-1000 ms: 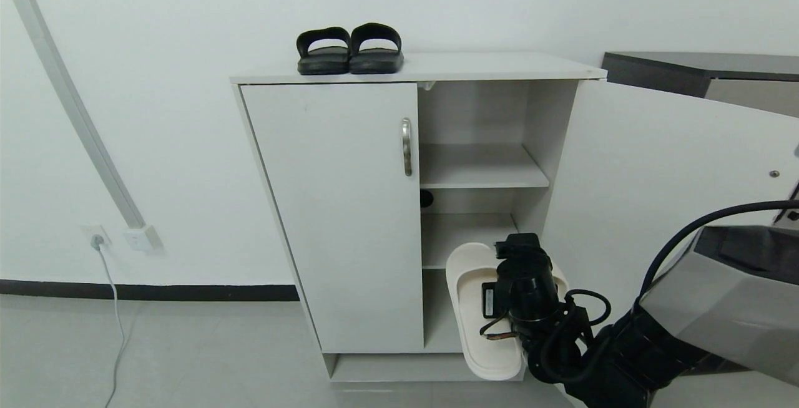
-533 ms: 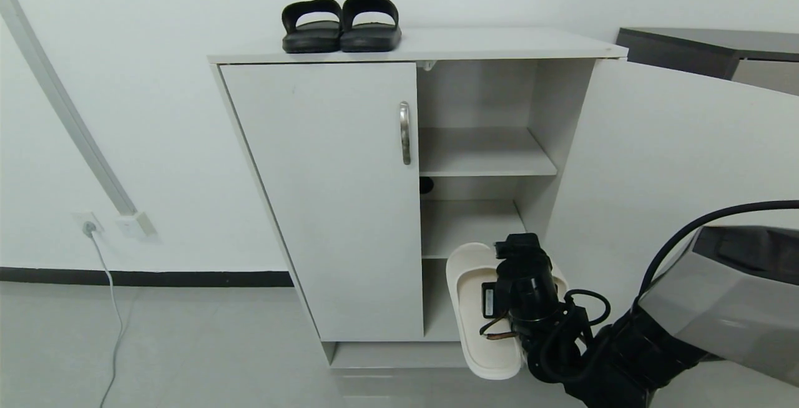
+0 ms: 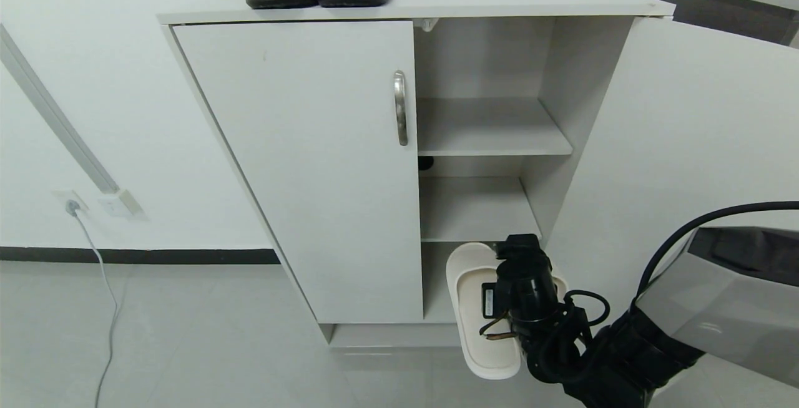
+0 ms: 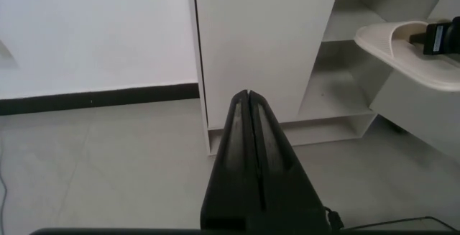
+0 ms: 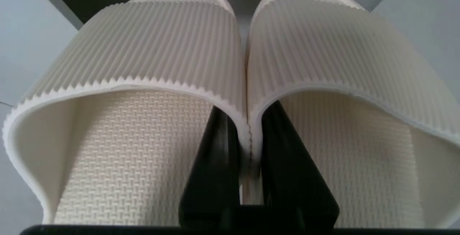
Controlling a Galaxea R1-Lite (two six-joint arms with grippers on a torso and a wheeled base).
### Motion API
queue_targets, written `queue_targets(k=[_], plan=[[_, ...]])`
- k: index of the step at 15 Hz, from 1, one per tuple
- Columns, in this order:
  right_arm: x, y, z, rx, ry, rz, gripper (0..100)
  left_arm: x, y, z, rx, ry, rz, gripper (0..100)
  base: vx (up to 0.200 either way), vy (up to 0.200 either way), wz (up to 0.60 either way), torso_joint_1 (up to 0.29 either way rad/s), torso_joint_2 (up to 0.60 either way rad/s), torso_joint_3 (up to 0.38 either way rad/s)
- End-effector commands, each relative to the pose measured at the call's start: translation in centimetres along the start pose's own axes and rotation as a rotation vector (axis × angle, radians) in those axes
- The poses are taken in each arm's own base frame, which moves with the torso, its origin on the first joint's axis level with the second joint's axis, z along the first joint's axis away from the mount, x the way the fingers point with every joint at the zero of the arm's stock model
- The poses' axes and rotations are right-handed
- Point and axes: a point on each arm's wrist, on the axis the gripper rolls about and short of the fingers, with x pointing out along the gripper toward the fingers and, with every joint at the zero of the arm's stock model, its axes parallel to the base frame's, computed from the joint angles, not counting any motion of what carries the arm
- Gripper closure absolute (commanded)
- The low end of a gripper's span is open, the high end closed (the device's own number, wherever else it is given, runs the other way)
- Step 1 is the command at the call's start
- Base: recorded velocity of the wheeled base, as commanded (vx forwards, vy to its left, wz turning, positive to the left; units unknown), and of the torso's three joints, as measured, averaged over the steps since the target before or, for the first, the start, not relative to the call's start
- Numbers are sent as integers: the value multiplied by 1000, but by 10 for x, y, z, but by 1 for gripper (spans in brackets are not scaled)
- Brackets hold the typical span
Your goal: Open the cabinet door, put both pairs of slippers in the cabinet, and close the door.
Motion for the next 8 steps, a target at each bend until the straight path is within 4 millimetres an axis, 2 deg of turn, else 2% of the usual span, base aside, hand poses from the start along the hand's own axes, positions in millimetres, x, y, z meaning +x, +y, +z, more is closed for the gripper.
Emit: queue_targets(k=[1, 4, 8], plan=[[0, 0, 0, 1, -1, 1, 100, 0, 0, 0, 0, 0, 1, 100, 0, 0, 0, 7, 7, -198], [1, 1, 0, 8, -12, 3, 100, 0, 0, 0, 0, 0, 1, 100, 0, 0, 0, 5, 2, -155], [1, 2, 2, 27, -48, 12, 100, 0, 0, 0, -2, 0, 1, 100, 0, 0, 0, 2, 1, -14]])
